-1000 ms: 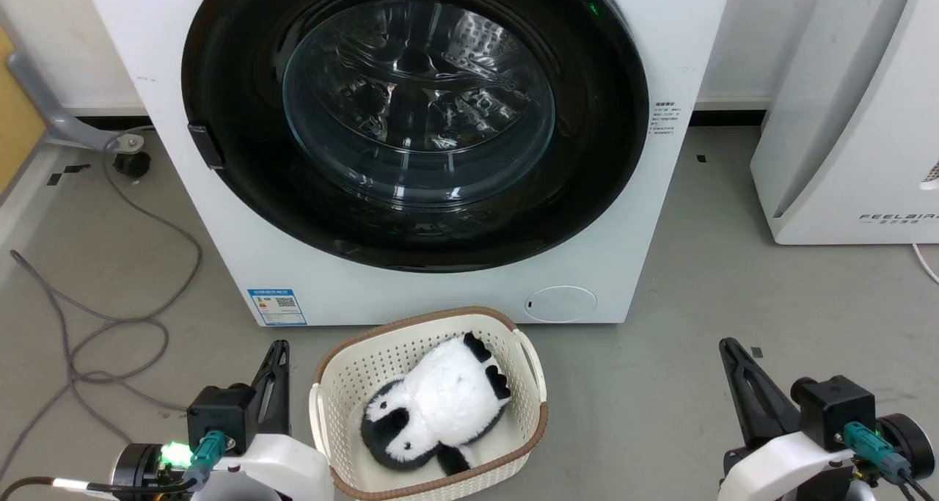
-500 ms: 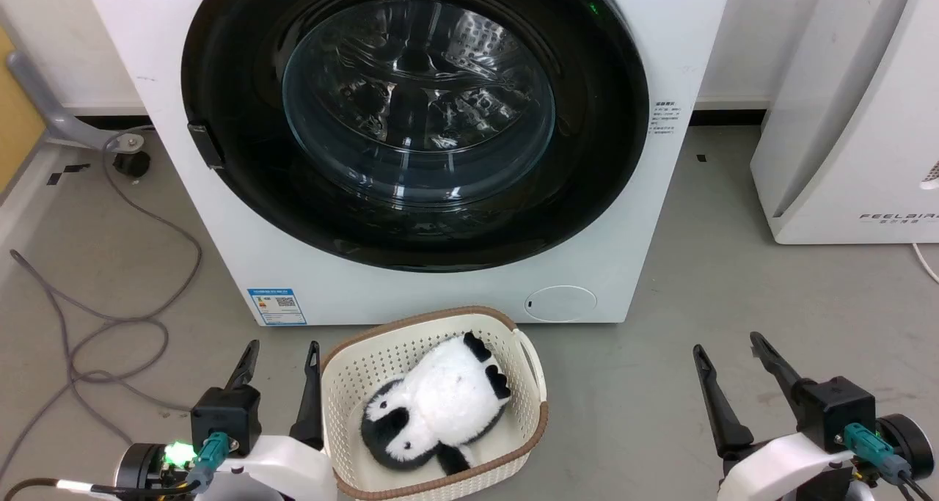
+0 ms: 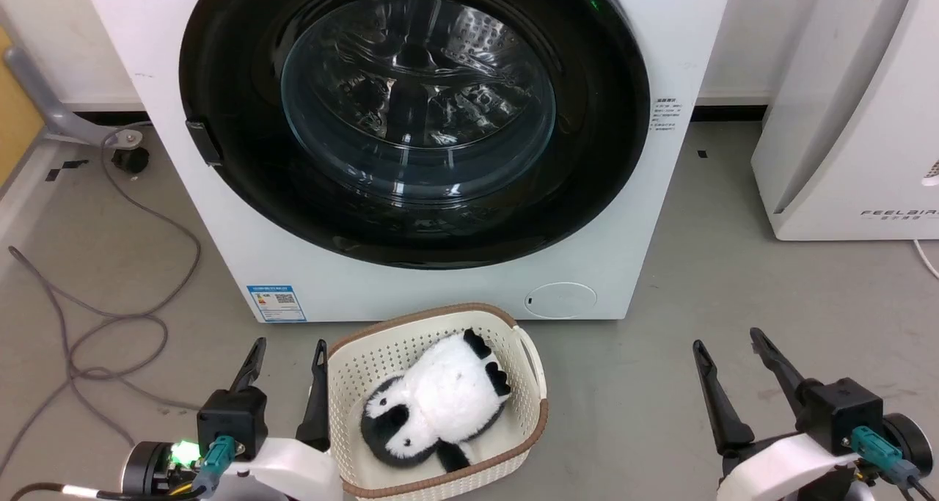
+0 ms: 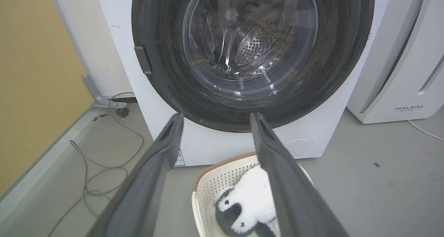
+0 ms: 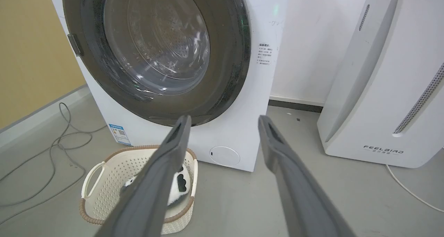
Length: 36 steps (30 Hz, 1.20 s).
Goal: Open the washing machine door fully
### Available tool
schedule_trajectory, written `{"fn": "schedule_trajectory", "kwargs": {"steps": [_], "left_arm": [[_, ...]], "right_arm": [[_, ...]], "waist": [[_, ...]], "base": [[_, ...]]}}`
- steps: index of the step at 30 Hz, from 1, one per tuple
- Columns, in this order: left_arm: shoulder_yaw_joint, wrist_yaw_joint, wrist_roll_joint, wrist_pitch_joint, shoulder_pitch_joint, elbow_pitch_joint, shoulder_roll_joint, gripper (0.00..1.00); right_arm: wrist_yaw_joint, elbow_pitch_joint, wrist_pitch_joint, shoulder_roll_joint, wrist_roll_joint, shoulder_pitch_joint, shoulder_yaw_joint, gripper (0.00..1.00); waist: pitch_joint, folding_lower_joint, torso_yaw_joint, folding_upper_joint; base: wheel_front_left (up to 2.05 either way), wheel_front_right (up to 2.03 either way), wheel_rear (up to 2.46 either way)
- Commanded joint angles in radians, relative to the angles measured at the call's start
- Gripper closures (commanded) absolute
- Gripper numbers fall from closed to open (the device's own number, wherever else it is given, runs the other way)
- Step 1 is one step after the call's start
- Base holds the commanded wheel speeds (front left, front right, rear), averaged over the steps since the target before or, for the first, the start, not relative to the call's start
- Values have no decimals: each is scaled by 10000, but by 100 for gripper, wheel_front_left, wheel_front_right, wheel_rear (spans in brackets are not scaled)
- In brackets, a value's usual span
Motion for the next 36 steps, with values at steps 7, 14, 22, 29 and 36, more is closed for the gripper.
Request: {"fn": "schedule_trajectory", "kwargs": {"steps": [7,14,22,29,36], "left_arm": [[-135,41,-47,-235,-30,56,4,0],[-234,46,-52,-361,-91,66,5,0],[-371,47,-46,-528,-223,85,5,0],[-513,67,-51,-674,-357,103,6,0],[-637,89,-61,-820,-466,113,6,0]], "right_arm": [[-2,-76,-229,-219,496,-264,39,0],[-3,-65,-242,-443,1026,-568,28,0],[-3,-49,-219,-785,1757,-1117,-120,0],[-4,-17,-118,-1037,2253,-1719,-236,0],[-4,108,124,-1270,2971,-2533,-423,0]], "waist": [[111,0,16,0],[258,0,49,0],[519,0,120,0],[727,0,211,0],[948,0,312,0]], "base": [[0,0,0],[0,0,0],[0,0,0],[0,0,0],[0,0,0]]}}
